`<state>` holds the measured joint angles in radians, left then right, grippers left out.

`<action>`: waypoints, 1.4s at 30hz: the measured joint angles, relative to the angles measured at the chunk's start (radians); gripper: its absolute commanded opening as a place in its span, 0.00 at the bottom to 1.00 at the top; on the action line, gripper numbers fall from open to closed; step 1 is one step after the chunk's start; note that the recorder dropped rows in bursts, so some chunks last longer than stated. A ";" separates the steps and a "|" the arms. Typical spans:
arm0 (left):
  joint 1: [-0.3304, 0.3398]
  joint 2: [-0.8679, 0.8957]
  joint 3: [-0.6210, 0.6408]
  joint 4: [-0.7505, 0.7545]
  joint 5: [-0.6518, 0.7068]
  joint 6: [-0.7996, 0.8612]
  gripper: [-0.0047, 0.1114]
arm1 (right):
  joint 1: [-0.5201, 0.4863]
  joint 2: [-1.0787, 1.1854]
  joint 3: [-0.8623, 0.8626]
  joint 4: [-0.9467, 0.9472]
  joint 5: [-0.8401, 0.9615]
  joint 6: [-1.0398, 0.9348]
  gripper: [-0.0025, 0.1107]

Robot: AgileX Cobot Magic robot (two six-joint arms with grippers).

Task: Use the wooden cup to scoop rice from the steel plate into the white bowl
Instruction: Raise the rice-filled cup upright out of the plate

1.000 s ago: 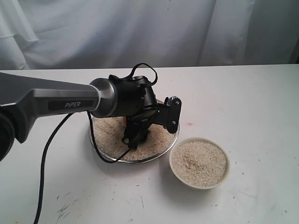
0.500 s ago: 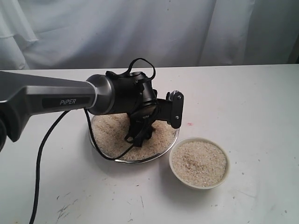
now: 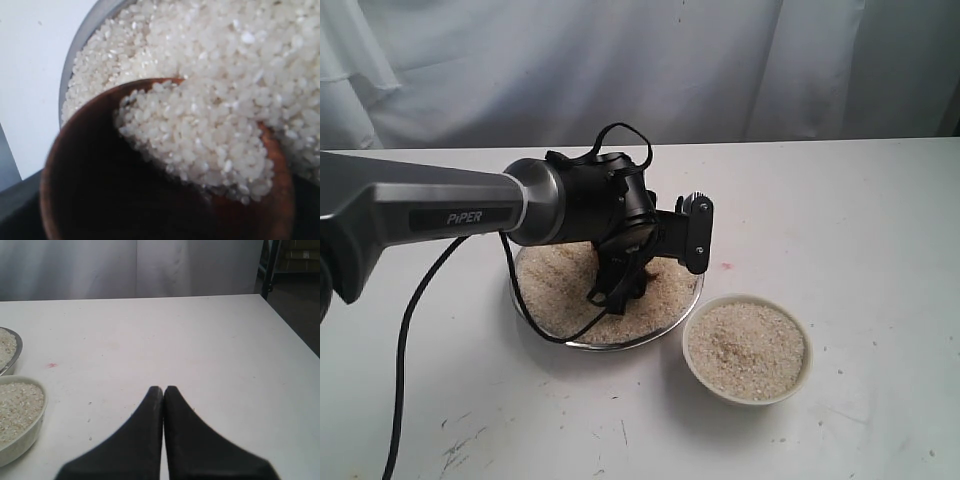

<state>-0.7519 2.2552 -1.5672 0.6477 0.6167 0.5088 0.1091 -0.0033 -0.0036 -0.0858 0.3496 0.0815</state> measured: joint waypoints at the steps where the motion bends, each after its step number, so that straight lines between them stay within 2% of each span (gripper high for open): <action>1: 0.002 -0.004 0.000 -0.006 0.000 -0.002 0.04 | 0.000 0.000 0.000 0.000 0.000 0.000 0.02; 9: 0.028 -0.039 0.004 -0.030 0.002 -0.002 0.04 | 0.000 0.000 0.000 0.000 0.000 0.000 0.02; 26: 0.028 -0.096 0.004 -0.042 0.012 -0.002 0.04 | 0.000 0.000 0.000 0.000 0.000 0.000 0.02; 42: 0.028 -0.185 0.004 -0.199 0.119 0.064 0.04 | 0.000 0.000 0.000 0.000 0.000 0.000 0.02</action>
<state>-0.7243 2.0702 -1.5634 0.4486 0.7355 0.5728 0.1091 -0.0033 -0.0036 -0.0858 0.3496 0.0815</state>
